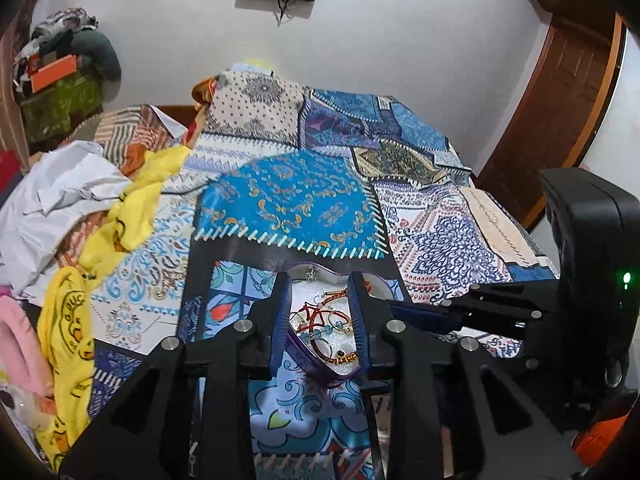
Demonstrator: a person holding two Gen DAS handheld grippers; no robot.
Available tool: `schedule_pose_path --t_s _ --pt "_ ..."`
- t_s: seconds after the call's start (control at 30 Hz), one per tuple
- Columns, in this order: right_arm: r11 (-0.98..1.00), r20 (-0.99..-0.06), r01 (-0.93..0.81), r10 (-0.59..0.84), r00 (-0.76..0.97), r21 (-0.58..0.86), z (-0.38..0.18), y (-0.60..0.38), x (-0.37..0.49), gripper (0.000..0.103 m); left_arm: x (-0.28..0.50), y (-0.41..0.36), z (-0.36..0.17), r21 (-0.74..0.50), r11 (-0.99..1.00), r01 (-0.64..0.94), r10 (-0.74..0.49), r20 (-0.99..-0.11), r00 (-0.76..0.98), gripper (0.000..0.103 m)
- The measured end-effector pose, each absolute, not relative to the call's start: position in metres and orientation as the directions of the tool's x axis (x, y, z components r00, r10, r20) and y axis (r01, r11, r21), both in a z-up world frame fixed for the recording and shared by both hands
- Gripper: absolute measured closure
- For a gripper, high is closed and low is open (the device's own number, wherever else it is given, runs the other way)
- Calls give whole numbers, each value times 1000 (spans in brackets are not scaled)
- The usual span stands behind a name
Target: Organize jewelry
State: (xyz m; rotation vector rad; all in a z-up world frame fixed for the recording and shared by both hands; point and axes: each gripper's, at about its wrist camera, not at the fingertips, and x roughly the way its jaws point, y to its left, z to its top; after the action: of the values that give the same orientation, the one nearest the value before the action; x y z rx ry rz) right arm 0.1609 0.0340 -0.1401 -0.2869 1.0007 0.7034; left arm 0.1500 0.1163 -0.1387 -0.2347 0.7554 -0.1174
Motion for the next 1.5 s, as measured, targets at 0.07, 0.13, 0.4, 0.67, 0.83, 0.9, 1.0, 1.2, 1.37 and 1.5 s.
schedule_pose_path --t_s 0.07,0.13,0.4,0.67,0.83,0.9,1.0,1.2,1.37,1.5 --pt "754 -837 -651 409 364 85 -132 31 159 87 144 116 -129 -242 970 18 -177 -653 736 75" --pt "763 -823 -642 412 391 77 -121 27 155 87 136 115 -119 -234 972 16 -166 -638 752 75" --pt "812 -697 -582 443 564 45 -49 -8 127 87 92 105 -57 -183 983 19 -115 -528 842 72" --pt "857 -424 -514 477 770 31 44 -57 55 87 8 81 18 -75 997 -30 7 -297 955 52" --pt "879 -262 -476 467 844 31 75 -76 4 45 -39 69 39 -53 995 -85 73 -190 979 34" --pt "892 -202 -451 447 872 26 81 -80 -13 29 -51 67 42 -52 993 -102 92 -167 982 21" --pt "913 -135 -409 406 904 7 86 -83 -32 16 -69 65 44 -63 990 -128 119 -136 984 6" --pt "925 -112 -379 375 920 -15 83 -80 -39 3 -78 67 45 -78 987 -142 131 -135 982 2" --pt "925 -128 -378 372 919 -28 80 -82 -44 3 -84 65 43 -75 987 -141 130 -139 982 2" --pt "925 -141 -378 372 918 -22 79 -84 -45 3 -82 63 42 -67 987 -147 136 -143 980 2"
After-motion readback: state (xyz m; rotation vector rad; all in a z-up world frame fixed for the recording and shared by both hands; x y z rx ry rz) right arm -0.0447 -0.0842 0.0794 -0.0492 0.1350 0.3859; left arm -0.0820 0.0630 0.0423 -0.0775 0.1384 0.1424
